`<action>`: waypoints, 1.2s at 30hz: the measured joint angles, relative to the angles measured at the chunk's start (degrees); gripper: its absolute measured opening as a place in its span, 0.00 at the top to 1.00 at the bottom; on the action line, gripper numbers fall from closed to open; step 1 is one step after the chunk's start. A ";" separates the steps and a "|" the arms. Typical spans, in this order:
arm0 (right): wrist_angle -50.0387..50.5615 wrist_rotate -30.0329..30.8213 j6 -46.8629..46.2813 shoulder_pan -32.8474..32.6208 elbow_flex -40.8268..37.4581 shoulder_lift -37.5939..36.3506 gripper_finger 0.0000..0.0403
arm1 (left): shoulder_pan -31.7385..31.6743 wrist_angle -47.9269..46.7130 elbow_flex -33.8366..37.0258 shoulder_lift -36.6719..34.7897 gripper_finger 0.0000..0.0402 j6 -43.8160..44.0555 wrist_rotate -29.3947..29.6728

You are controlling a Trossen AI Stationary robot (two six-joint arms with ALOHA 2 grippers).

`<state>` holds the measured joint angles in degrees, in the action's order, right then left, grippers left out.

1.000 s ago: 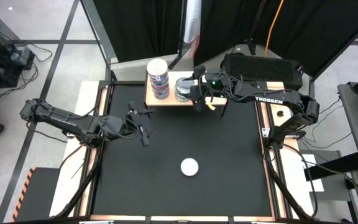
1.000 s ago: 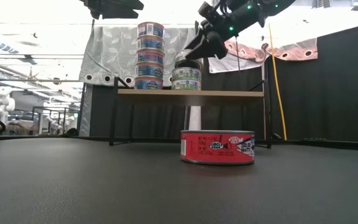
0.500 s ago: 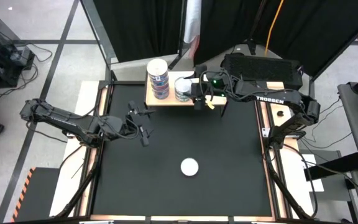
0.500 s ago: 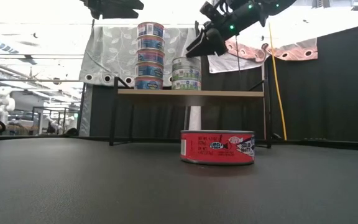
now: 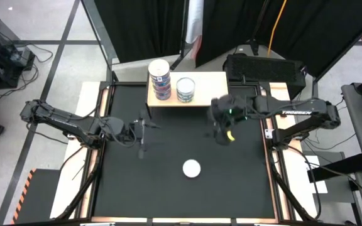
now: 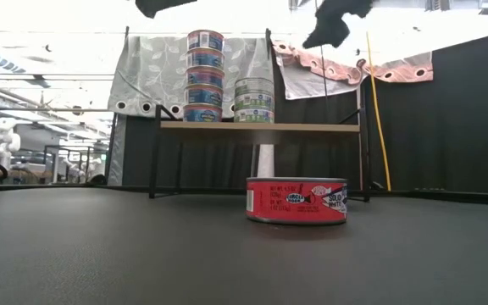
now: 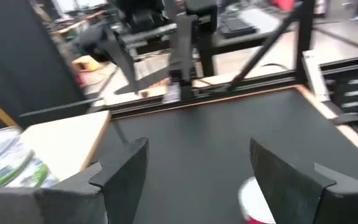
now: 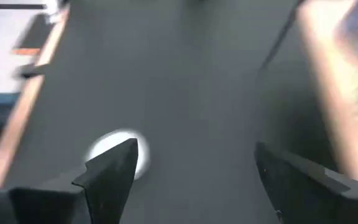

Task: Stack canned seafood by type on shelf
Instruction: Put the red tuna can on the shelf

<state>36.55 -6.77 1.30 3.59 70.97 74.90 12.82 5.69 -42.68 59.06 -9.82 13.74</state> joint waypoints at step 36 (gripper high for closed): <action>-26.04 18.92 -33.63 -30.13 -15.42 24.79 0.86 | 16.54 -6.21 -3.72 16.90 0.30 24.54 7.34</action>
<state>10.51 12.15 -32.34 -26.53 55.55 99.69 29.36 -0.51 -46.39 75.97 14.72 21.09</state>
